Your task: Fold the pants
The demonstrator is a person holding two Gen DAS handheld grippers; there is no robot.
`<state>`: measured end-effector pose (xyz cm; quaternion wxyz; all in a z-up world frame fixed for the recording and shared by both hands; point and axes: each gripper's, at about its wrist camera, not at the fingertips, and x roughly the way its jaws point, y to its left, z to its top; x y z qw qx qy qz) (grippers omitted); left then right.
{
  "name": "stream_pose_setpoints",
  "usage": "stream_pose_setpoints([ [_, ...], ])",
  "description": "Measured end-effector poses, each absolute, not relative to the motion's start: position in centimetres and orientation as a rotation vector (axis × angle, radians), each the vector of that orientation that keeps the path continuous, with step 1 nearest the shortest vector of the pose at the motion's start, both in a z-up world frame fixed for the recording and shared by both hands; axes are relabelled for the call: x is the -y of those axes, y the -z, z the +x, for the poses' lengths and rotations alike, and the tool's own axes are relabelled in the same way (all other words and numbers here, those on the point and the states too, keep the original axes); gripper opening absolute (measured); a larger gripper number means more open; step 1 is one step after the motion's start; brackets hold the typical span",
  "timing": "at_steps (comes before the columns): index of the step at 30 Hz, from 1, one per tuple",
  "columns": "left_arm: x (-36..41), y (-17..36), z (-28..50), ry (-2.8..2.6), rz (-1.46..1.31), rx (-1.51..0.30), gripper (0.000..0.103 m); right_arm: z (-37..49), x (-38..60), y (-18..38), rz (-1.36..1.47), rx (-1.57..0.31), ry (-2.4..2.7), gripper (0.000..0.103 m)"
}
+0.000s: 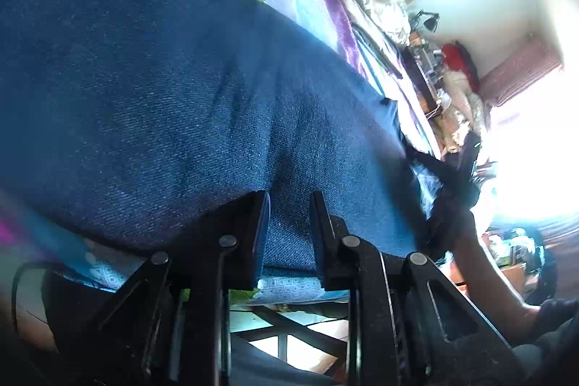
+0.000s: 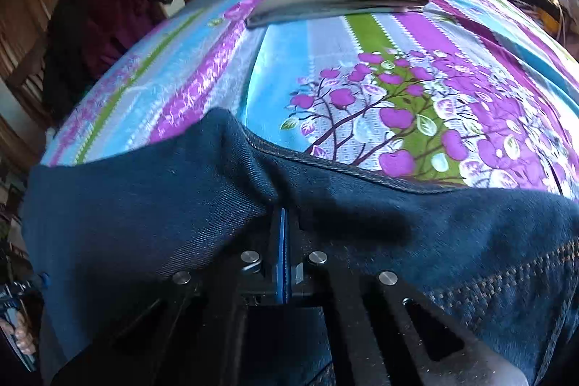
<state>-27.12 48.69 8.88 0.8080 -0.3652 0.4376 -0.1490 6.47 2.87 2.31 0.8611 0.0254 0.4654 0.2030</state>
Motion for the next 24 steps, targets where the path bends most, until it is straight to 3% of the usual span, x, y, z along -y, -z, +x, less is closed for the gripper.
stream_pose_setpoints([
  [1,-49.1,-9.4,-27.6,0.306,-0.757,-0.919,0.024,5.4,-3.0,-3.6,0.056,-0.937,-0.435,0.014],
  [2,-49.4,-10.0,-28.1,0.293,-0.734,-0.891,0.025,3.8,-3.4,-4.6,0.04,-0.898,-0.456,0.014],
  [4,-51.5,-10.8,-29.9,0.241,-0.749,-0.807,0.042,1.3,-5.2,-6.5,0.002,-0.838,-0.526,0.02],
  [6,-55.0,-11.0,-32.5,0.143,-0.829,-0.7,0.046,-1.1,-7.9,-7.9,-0.04,-0.816,-0.624,0.026],
  [12,-66.1,-7.2,-39.6,-0.216,-1.092,-0.515,0.048,-4.3,-25.6,-9.5,-0.37,-0.812,-1.048,0.035],
  [14,-68.7,-6.3,-40.6,-0.269,-1.133,-0.469,0.048,-4.1,-32.9,-9.5,-0.471,-0.831,-1.175,0.048],
  [18,-72.4,-5.3,-40.6,-0.313,-1.177,-0.382,0.051,-2.8,-47.4,-8.6,-0.581,-0.947,-1.35,0.062],
  [21,-73.7,-4.8,-39.7,-0.342,-1.176,-0.358,0.057,-1.8,-56.0,-7.9,-0.584,-0.975,-1.416,0.063],
  [24,-74.6,-4.2,-38.3,-0.354,-1.172,-0.352,0.057,-1.6,-63.2,-6.0,-0.627,-1.03,-1.468,0.072],
])
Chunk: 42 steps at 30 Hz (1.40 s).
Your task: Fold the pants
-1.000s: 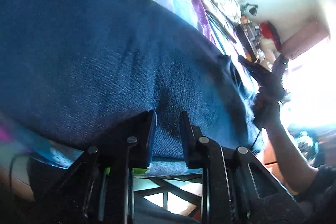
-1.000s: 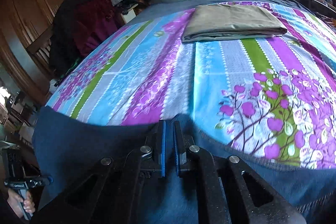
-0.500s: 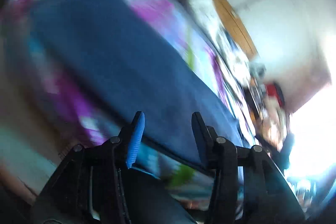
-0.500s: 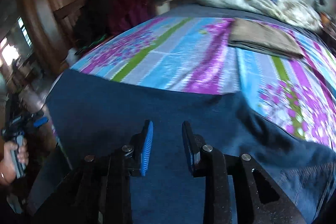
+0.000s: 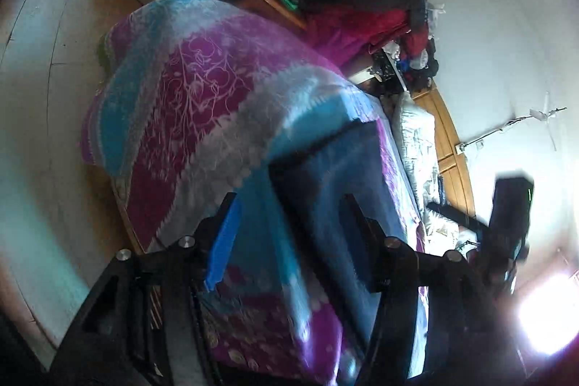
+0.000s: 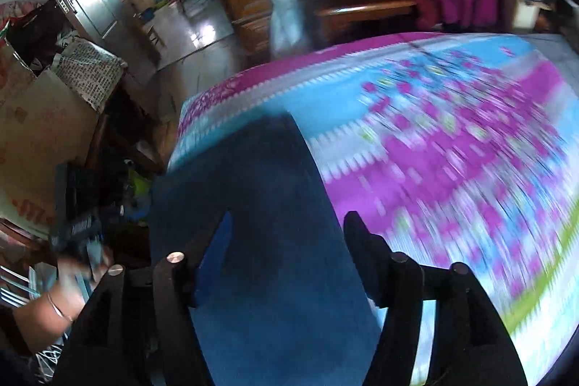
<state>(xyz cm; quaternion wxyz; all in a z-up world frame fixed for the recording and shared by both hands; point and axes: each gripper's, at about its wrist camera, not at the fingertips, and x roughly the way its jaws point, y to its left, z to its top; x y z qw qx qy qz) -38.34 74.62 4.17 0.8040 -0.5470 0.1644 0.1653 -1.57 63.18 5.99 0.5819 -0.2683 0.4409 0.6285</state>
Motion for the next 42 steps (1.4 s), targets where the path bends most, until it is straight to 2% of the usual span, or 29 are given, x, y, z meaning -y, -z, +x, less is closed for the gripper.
stream_pose_setpoints([
  [1,-74.2,-4.2,-38.2,-0.347,-1.172,-0.336,0.057,-1.7,-65.3,-5.5,-0.653,-1.04,-1.485,0.075],
  [9,-73.1,-5.5,-36.8,-0.309,-1.064,-0.316,0.057,-2.2,-72.6,-1.0,-0.814,-1.016,-1.532,0.076],
  [12,-72.9,-5.7,-36.5,-0.321,-1.043,-0.319,0.057,-1.8,-74.0,0.0,-0.786,-0.995,-1.594,0.082],
  [14,-73.0,-5.6,-36.7,-0.322,-1.054,-0.311,0.057,-1.7,-74.6,0.2,-0.752,-1.011,-1.623,0.075],
  [15,-73.1,-5.8,-36.8,-0.328,-1.053,-0.31,0.057,-1.7,-75.0,0.3,-0.729,-1.026,-1.652,0.059],
  [16,-72.9,-5.7,-37.0,-0.332,-1.047,-0.309,0.057,-2.0,-74.9,0.2,-0.721,-1.032,-1.67,0.053],
  [17,-72.6,-6.0,-37.2,-0.341,-1.032,-0.31,0.057,-2.2,-74.9,0.2,-0.734,-1.008,-1.664,0.052],
  [18,-72.6,-6.3,-37.1,-0.348,-1.014,-0.314,0.057,-2.5,-74.6,0.1,-0.743,-0.989,-1.67,0.044],
  [19,-72.3,-6.6,-37.0,-0.351,-0.987,-0.317,0.057,-2.4,-74.4,-0.1,-0.735,-0.974,-1.669,0.032],
  [20,-72.1,-6.9,-37.0,-0.355,-0.961,-0.32,0.056,-2.2,-74.1,-0.5,-0.717,-0.967,-1.67,0.03],
  [21,-72.0,-7.1,-36.8,-0.363,-0.938,-0.331,0.05,-2.2,-73.8,-0.8,-0.708,-0.945,-1.671,0.026],
  [23,-71.8,-7.3,-36.6,-0.381,-0.903,-0.357,0.035,-2.8,-73.2,-1.2,-0.71,-0.911,-1.665,0.025],
  [24,-71.9,-7.3,-36.7,-0.39,-0.89,-0.36,0.023,-3.1,-73.1,-1.5,-0.711,-0.898,-1.661,0.024],
  [27,-72.0,-7.4,-36.7,-0.406,-0.882,-0.373,0.019,-3.5,-72.2,-2.8,-0.68,-0.879,-1.654,0.024],
  [33,-71.3,-8.5,-36.5,-0.474,-0.801,-0.417,0.02,-3.9,-68.7,-6.8,-0.57,-0.816,-1.655,0.024],
  [36,-70.5,-10.0,-36.6,-0.522,-0.747,-0.436,0.026,-4.5,-66.2,-8.9,-0.509,-0.766,-1.662,0.023],
  [38,-69.8,-10.7,-37.0,-0.539,-0.709,-0.422,0.032,-4.6,-64.3,-10.5,-0.464,-0.739,-1.672,0.023],
  [40,-68.9,-11.6,-37.7,-0.544,-0.667,-0.39,0.046,-4.8,-62.3,-12.1,-0.438,-0.705,-1.683,0.023],
  [42,-68.5,-12.0,-38.0,-0.534,-0.644,-0.36,0.055,-5.1,-60.2,-13.6,-0.422,-0.673,-1.701,0.023],
])
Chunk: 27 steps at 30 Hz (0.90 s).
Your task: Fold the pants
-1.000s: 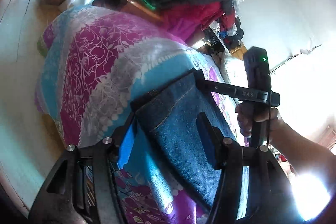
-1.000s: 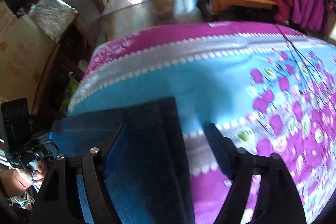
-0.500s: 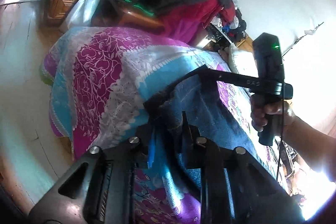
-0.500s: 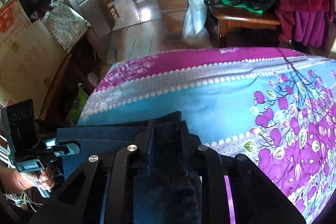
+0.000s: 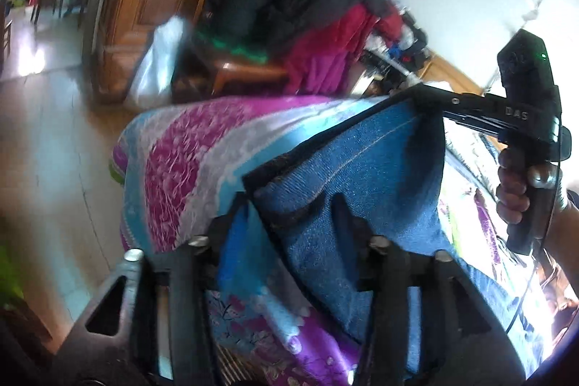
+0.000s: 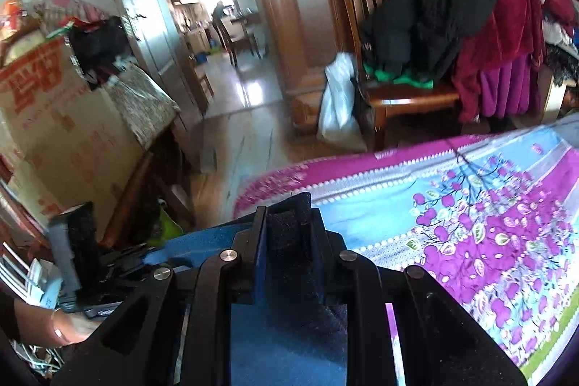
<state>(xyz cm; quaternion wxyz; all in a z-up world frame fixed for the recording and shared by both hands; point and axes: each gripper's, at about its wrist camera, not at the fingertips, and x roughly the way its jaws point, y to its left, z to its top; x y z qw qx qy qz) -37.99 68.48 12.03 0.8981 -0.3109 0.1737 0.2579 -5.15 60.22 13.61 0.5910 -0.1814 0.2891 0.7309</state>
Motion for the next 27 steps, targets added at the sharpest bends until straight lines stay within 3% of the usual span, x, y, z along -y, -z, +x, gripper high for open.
stream_pose_setpoints([
  [8,-68.9,-13.6,-38.0,-0.381,-0.664,-0.224,0.054,-5.4,-53.2,-18.3,-0.394,-0.603,-1.696,0.023],
  [9,-68.9,-14.0,-37.9,-0.347,-0.668,-0.202,0.047,-5.1,-52.4,-18.7,-0.385,-0.604,-1.688,0.023],
  [10,-68.6,-14.4,-37.9,-0.307,-0.668,-0.185,0.031,-4.8,-51.6,-19.0,-0.372,-0.605,-1.681,0.023],
  [13,-67.9,-15.8,-37.5,-0.233,-0.639,-0.172,0.009,-4.2,-48.9,-20.0,-0.354,-0.595,-1.656,0.023],
  [19,-61.6,-21.3,-36.4,-0.14,-0.454,-0.155,0.007,-1.5,-39.8,-22.0,-0.231,-0.593,-1.551,0.022],
  [24,-50.4,-24.6,-33.6,0.145,-0.27,-0.217,0.007,1.9,-26.4,-21.3,-0.136,-0.659,-1.391,0.021],
  [27,-40.9,-23.4,-30.4,0.318,-0.125,-0.325,0.008,3.8,-17.7,-18.7,-0.111,-0.727,-1.271,0.021],
])
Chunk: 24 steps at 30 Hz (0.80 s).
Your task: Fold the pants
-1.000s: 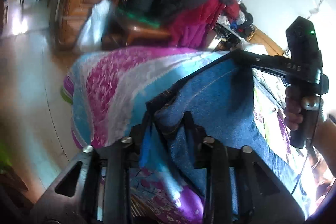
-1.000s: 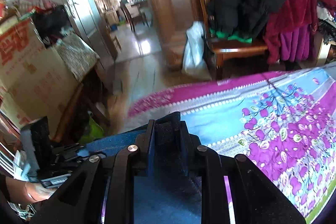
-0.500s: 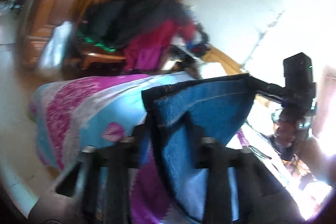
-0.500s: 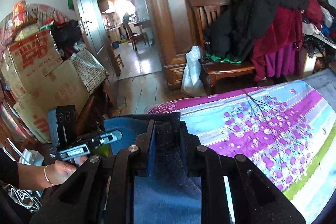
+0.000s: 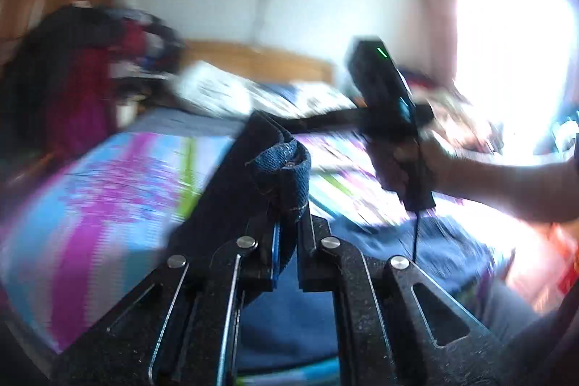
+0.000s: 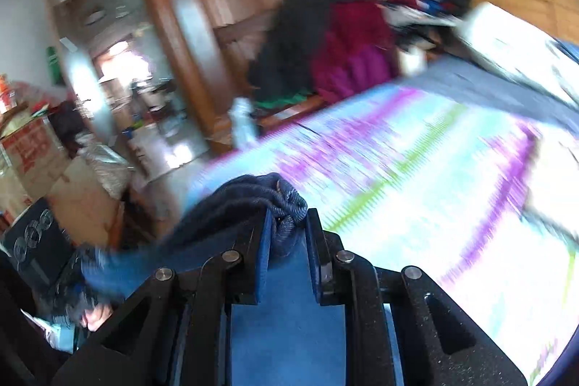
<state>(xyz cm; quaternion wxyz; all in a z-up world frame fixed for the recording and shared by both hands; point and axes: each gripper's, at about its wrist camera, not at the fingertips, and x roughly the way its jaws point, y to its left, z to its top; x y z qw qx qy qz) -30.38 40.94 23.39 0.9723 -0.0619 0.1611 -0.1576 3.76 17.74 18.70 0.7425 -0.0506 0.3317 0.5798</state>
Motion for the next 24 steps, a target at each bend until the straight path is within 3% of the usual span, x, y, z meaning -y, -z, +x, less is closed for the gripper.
stream_pose_setpoints([
  [3,-32.2,-17.8,-26.6,0.464,-0.01,-0.57,0.023,6.7,-8.6,-12.9,0.048,-0.896,-1.056,0.038],
  [5,-27.7,-13.4,-25.4,0.562,0.098,-0.763,0.021,7.1,-3.2,-9.2,0.111,-0.984,-0.893,0.04],
  [6,-26.0,-11.8,-25.6,0.606,0.155,-0.832,0.013,6.6,-0.9,-8.0,0.137,-1.013,-0.848,0.04],
  [9,-25.4,-12.7,-27.6,0.684,0.18,-0.771,0.015,4.0,2.2,-6.3,0.168,-1.053,-0.828,0.044],
  [10,-26.1,-13.6,-27.8,0.691,0.154,-0.746,0.015,3.1,2.3,-6.1,0.169,-1.052,-0.844,0.052],
  [12,-27.6,-14.6,-27.0,0.649,0.101,-0.726,0.017,1.5,1.5,-6.1,0.181,-1.032,-0.902,0.057],
  [15,-31.6,-14.9,-24.1,0.513,-0.039,-0.738,0.025,-0.2,-1.2,-6.0,0.174,-0.984,-0.96,0.078],
  [23,-34.7,-11.1,-19.2,0.409,-0.288,-0.861,0.028,3.1,-7.2,-2.0,0.277,-1.058,-0.897,0.078],
  [24,-34.1,-10.7,-19.1,0.423,-0.287,-0.874,0.028,3.3,-7.5,-1.7,0.306,-1.08,-0.917,0.061],
])
